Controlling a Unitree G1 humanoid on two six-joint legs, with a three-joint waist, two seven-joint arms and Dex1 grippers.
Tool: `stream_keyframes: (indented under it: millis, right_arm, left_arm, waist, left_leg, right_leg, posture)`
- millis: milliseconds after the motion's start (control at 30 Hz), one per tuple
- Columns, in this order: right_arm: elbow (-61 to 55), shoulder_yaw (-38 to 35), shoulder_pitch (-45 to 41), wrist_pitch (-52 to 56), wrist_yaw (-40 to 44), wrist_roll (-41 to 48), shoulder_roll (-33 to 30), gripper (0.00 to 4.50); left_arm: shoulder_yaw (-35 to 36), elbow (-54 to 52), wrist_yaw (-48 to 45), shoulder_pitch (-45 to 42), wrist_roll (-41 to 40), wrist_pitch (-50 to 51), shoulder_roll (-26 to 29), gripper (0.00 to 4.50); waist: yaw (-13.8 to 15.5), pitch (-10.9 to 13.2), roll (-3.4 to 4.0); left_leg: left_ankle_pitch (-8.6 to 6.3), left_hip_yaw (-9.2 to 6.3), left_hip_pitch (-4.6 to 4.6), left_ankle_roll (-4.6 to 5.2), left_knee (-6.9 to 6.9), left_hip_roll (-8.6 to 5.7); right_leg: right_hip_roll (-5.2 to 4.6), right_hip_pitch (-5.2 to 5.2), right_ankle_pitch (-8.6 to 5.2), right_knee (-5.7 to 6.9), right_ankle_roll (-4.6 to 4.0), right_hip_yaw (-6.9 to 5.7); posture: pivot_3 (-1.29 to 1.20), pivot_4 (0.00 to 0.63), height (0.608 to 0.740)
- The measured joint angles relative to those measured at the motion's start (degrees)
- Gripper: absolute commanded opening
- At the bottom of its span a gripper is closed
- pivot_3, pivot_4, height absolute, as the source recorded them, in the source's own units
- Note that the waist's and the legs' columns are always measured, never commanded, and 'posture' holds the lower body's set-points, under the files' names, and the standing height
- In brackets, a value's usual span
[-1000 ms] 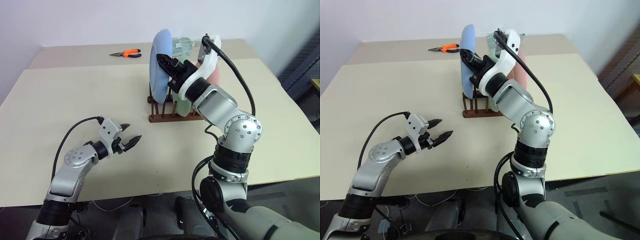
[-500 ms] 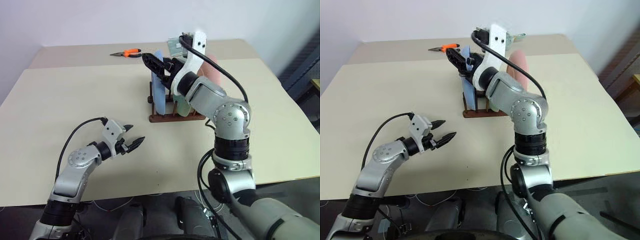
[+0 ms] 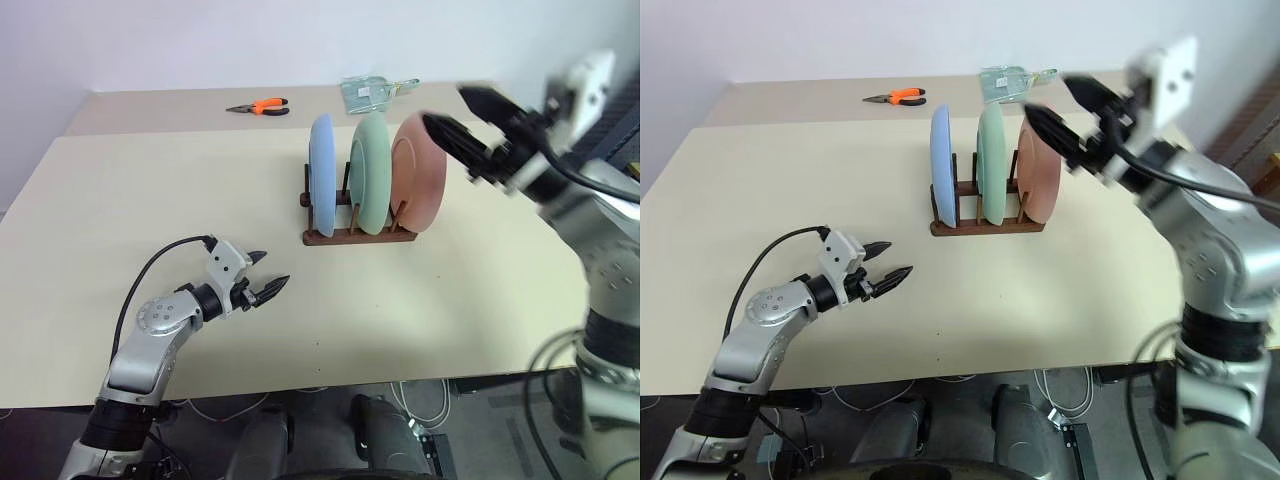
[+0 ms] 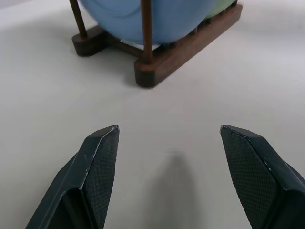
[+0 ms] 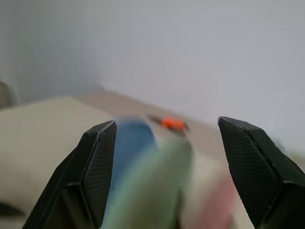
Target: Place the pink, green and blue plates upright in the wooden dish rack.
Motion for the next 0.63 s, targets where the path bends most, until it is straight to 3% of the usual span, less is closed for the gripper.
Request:
stream_keyframes:
  millis: [100,200,400,633]
  right_arm:
    - [-1.2,-6.6,15.6,-1.4,8.2,-1.0,-6.7,3.45]
    - [0.5,-6.9,27.7,-4.9,13.5,-6.4,-8.7,3.45]
    - [9.4,-1.5,28.6,-16.1,15.4,-15.9,-7.3,3.45]
    - [16.6,2.2,25.7,-22.6,17.3,-19.5,-5.3,3.45]
  left_arm:
    - [0.4,2.8,-0.3,-0.8,0.3,-2.1,0.3,3.47]
    - [2.3,6.8,-0.4,-0.6,1.0,-4.0,1.8,3.47]
    - [4.2,7.6,-0.4,1.0,1.1,-6.5,3.2,3.47]
    - [5.1,6.8,1.2,3.9,1.1,-7.8,3.1,3.47]
  waist:
    - [0.1,0.0,-0.01]
    - [-0.4,0.0,0.02]
    - [-0.4,0.0,0.05]
    - [0.0,0.0,0.06]
  left_leg:
    - [-0.05,0.04,0.08,0.08,0.00,0.03]
    - [-0.06,0.31,0.12,0.09,0.06,0.07]
    - [-0.09,0.80,0.19,0.09,0.02,0.40]
    - [-0.09,0.80,0.17,0.11,0.13,0.35]
  right_leg:
    - [0.00,0.09,-0.04,-0.01,0.06,-0.01]
    - [-0.02,0.14,-0.15,0.00,0.18,0.12]
    - [-0.08,0.27,-0.15,-0.04,0.05,0.04]
    - [-0.10,-0.03,0.07,-0.01,-0.06,0.06]
  posture:
    - [0.00,0.150,0.740]
    - [0.00,0.150,0.740]
    - [0.00,0.150,0.740]
    - [0.00,0.150,0.740]
